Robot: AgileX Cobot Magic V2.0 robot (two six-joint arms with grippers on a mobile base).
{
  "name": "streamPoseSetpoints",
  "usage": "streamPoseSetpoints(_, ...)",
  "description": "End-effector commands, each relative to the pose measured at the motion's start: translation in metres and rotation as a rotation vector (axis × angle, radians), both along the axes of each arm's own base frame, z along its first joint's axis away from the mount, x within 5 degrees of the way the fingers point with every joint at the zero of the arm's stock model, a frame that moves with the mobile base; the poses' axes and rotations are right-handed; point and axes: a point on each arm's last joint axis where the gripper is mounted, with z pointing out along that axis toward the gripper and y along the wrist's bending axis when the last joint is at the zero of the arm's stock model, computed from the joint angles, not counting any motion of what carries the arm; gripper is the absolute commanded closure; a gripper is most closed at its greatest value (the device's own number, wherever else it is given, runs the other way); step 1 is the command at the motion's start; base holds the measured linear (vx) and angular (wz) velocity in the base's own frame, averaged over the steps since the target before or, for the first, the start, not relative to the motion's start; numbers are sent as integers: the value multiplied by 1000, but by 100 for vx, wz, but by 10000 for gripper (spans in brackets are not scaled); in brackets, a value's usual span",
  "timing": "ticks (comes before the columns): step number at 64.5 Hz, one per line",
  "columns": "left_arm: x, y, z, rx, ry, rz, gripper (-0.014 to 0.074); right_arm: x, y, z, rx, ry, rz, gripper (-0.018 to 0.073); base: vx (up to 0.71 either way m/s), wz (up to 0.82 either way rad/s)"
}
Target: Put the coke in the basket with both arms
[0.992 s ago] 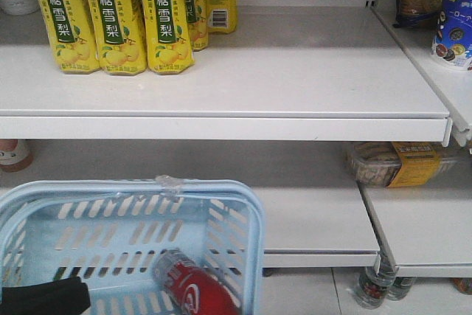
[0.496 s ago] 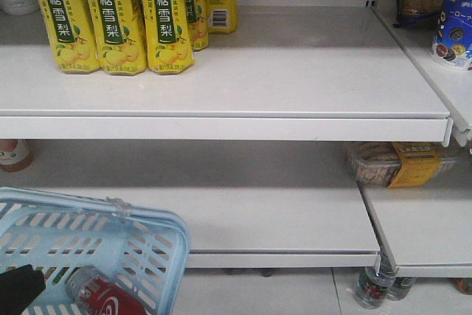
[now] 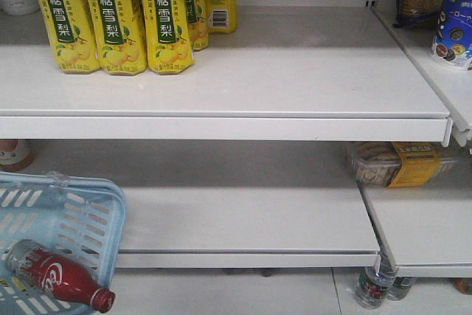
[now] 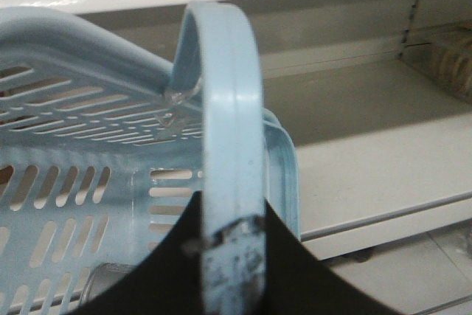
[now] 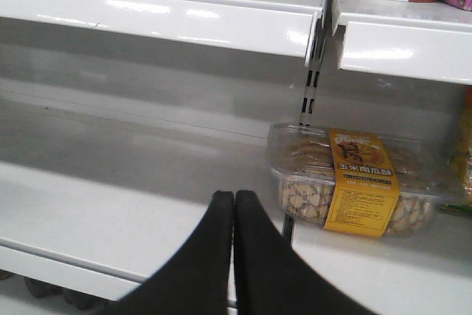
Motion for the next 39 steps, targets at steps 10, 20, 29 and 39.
streamPoseSetpoints(10, -2, 10, -1, -96, -235, 124, 603, 0, 0, 15, 11, -87, 3, 569, 0, 0)
streamPoseSetpoints(20, -10, 11, -20, -107, -345, 125, 603, 0, 0, 15, 11, -87, 3, 569, 0, 0)
streamPoseSetpoints(29, -16, 15, -34, -128, -380, 175, 603, 0, 0, 15, 10, -87, 3, 569, 0, 0)
streamPoseSetpoints(39, -21, 18, -33, -122, -403, 224, 603, 0, 0, 15, 10, -87, 3, 569, 0, 0)
